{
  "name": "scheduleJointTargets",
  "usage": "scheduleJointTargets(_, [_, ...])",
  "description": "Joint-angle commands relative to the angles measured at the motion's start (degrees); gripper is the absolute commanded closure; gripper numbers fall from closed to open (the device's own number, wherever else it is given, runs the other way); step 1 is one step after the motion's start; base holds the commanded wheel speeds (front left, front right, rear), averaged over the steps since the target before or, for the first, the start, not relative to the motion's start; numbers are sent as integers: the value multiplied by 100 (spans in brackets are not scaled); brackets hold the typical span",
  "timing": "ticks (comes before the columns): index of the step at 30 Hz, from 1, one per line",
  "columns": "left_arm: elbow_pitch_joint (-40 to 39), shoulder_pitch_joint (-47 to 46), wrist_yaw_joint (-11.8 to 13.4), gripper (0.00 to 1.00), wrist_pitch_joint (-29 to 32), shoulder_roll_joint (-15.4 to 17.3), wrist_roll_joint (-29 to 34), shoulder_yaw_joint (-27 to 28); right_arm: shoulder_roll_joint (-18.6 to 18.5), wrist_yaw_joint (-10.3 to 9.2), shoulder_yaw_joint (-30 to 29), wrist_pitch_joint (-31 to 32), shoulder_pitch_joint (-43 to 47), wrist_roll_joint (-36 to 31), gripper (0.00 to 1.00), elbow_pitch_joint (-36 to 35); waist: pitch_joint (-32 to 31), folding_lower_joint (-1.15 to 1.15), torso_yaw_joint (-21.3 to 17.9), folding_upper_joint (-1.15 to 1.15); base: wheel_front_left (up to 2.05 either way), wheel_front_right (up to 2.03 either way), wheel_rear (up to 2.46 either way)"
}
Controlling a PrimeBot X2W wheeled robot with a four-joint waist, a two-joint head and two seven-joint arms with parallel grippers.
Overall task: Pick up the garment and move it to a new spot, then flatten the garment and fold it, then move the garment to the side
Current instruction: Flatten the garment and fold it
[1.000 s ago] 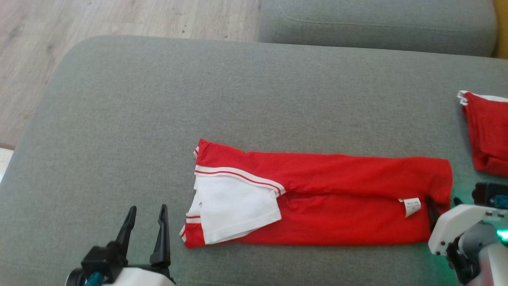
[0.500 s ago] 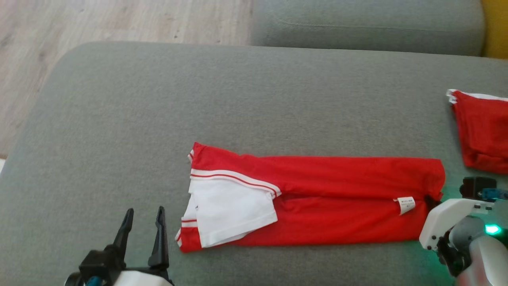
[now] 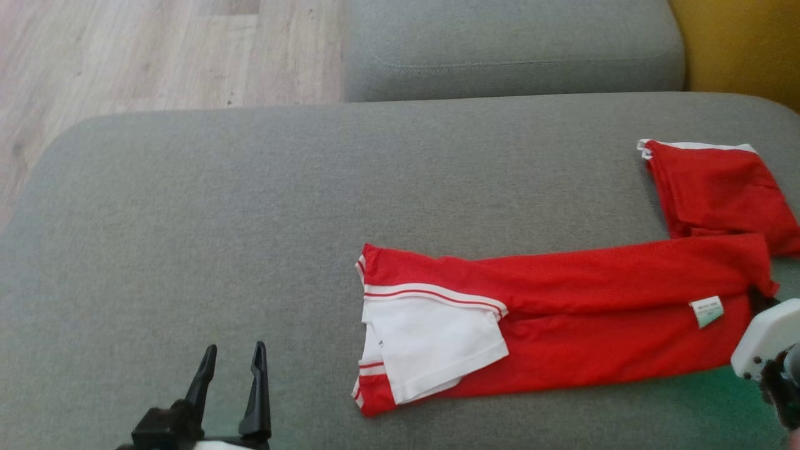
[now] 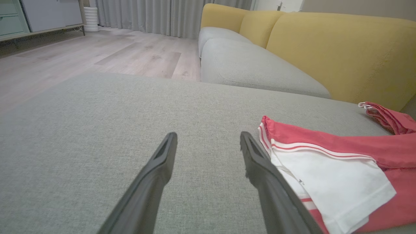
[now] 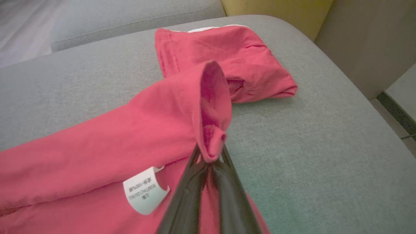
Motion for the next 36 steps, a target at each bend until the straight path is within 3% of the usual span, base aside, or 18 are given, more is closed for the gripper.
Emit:
scheduleJointTargets(1, [-137,-169,-25,0,-60,42,38,180,-97,18,127,44,-98,102,100,-333,-41,0,-48,0,0,0,0])
scheduleJointTargets(12, [-51,-211,-94,0,-51,-24,44,84,590,18,1119,711,406,858,100,-1894,-168,0,44,0,0,0,0])
scheduleJointTargets(18, [-33,-222,-110,0,-42,-10,40,78,928,18,1834,792,484,1339,100,-2297,-153,0,273,0,0,0,0])
scheduleJointTargets(29, [-35,-341,-136,0,0,-13,63,35,1047,18,3539,103,76,2522,100,-1593,-65,0,800,0,0,0,0])
scheduleJointTargets(36, [-13,-408,-140,0,5,-67,74,3,1048,18,4017,-304,-352,2869,100,-861,-23,0,1027,0,0,0,0])
